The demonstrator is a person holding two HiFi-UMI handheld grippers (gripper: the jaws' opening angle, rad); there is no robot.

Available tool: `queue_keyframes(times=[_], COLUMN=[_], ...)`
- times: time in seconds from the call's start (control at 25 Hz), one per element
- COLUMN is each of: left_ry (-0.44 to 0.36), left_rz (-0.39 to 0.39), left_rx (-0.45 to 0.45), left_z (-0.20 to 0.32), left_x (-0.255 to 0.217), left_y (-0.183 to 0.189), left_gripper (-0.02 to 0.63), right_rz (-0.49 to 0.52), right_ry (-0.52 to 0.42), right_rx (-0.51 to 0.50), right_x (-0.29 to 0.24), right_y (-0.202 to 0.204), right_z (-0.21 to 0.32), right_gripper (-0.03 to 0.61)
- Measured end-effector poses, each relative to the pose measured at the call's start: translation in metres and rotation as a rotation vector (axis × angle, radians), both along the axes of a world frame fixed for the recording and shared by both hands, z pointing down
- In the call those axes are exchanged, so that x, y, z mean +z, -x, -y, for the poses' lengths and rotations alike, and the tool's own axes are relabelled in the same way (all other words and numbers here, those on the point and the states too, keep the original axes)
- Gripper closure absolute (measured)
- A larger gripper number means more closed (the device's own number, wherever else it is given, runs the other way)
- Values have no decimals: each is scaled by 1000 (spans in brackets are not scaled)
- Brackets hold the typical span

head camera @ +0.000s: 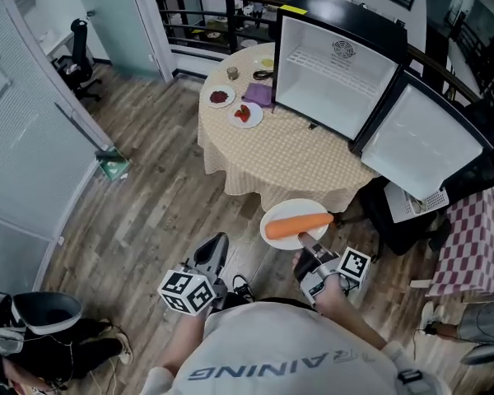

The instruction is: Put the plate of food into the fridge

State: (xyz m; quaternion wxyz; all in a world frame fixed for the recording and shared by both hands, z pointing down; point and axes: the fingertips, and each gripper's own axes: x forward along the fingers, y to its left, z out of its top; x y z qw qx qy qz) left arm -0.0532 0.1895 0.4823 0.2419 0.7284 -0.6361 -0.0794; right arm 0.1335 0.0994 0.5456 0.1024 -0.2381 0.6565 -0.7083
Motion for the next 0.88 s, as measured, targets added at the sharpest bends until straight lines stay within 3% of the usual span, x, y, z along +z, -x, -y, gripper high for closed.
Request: queue_keyframes(times=[0.4,0.6,0.88], left_ry=[7,27,59], left_rz=[-7,-70,-64], left_rx=[-22,-40,-53], left_z=[3,12,47], left_x=[5,23,33], left_y=[89,98,118], left_gripper=[606,606,606], right_rz=[-3,-22,-23], right_ry=[-18,6,41], right_rx=[-21,-38,-36], right_x=[-12,0,16], right_y=[89,99,118], right_z=[14,20,58], right_gripper=[538,538,538])
